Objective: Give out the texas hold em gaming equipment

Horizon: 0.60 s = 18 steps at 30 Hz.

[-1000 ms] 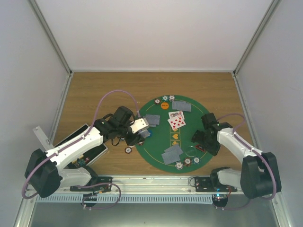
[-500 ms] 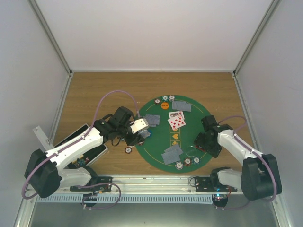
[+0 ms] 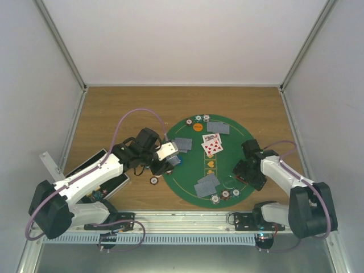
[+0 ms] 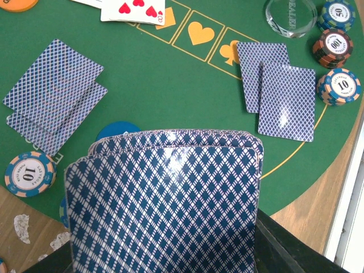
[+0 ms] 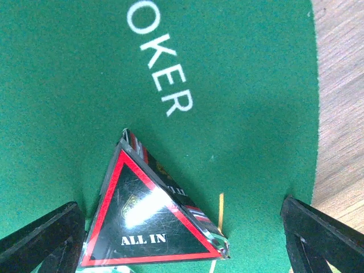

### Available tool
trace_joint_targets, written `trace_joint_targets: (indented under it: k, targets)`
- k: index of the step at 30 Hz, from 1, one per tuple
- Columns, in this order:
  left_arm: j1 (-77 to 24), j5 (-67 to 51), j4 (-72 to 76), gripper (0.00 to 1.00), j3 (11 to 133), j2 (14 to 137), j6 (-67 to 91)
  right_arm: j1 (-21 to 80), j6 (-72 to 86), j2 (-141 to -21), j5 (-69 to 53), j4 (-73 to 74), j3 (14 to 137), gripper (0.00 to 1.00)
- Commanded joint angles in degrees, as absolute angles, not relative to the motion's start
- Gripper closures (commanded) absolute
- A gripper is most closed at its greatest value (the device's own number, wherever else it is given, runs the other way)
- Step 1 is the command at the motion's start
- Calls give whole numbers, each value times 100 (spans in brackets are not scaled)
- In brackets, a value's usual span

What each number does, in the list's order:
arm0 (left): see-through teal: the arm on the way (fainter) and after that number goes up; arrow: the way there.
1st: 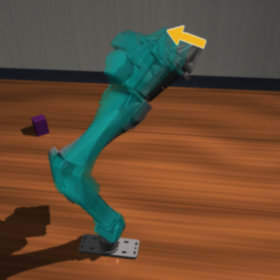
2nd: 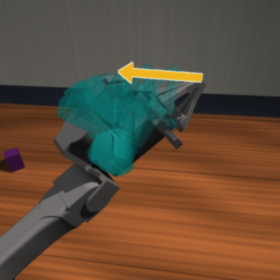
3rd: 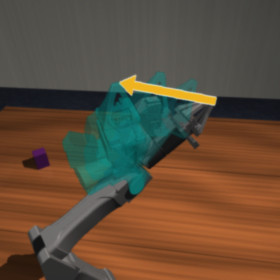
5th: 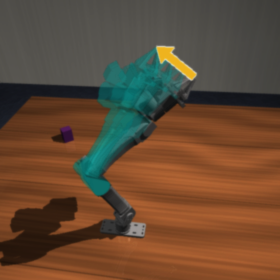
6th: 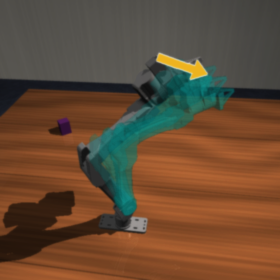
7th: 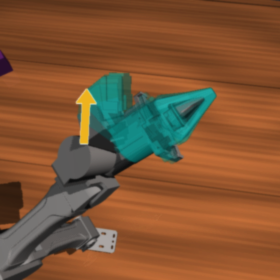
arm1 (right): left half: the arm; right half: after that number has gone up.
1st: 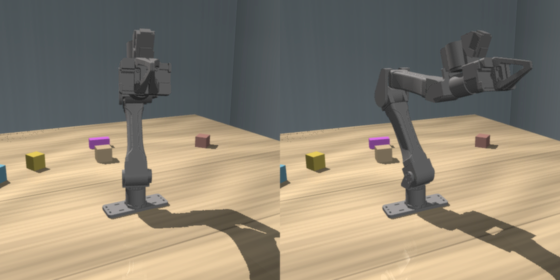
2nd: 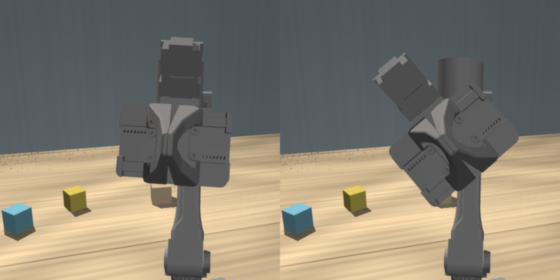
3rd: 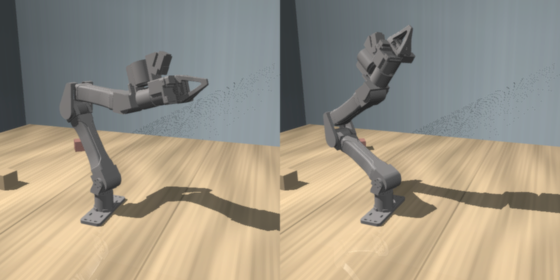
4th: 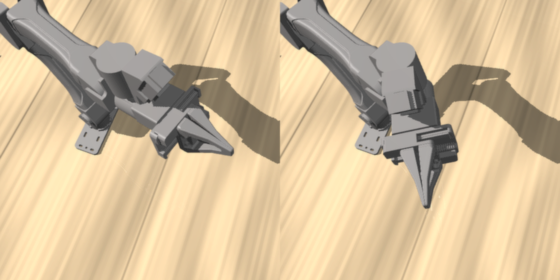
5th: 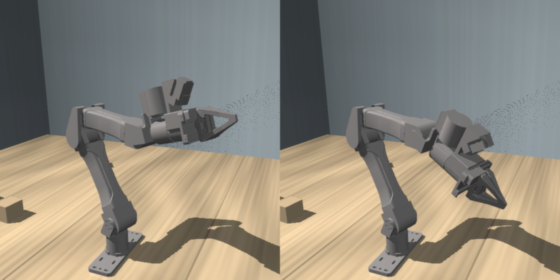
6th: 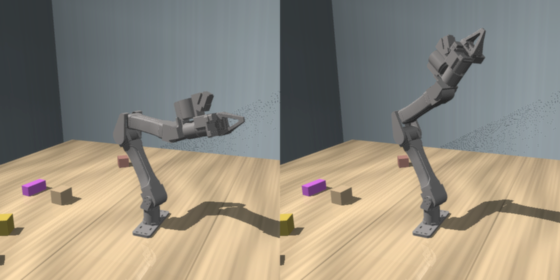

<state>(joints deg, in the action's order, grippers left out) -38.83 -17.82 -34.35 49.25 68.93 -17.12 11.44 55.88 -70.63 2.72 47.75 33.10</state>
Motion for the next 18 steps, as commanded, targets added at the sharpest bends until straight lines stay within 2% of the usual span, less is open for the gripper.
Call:
trace_joint_targets:
  k: [1,9,15,18]
  targets:
    - [-3851,-1906,-3141,47,4878,6790,-1693,1030,5987,-7036,462,4896,3198,6]
    - [-3851,-1931,-3125,47,4857,6761,-1679,822,6323,-7014,476,4914,3160,10]
    - [-3850,-1855,-3137,47,4888,6819,-1698,721,6410,-6895,527,5077,3155,20]
    - [-3850,-1868,-3110,47,4862,6785,-1696,690,6513,-6758,498,5125,3085,22]
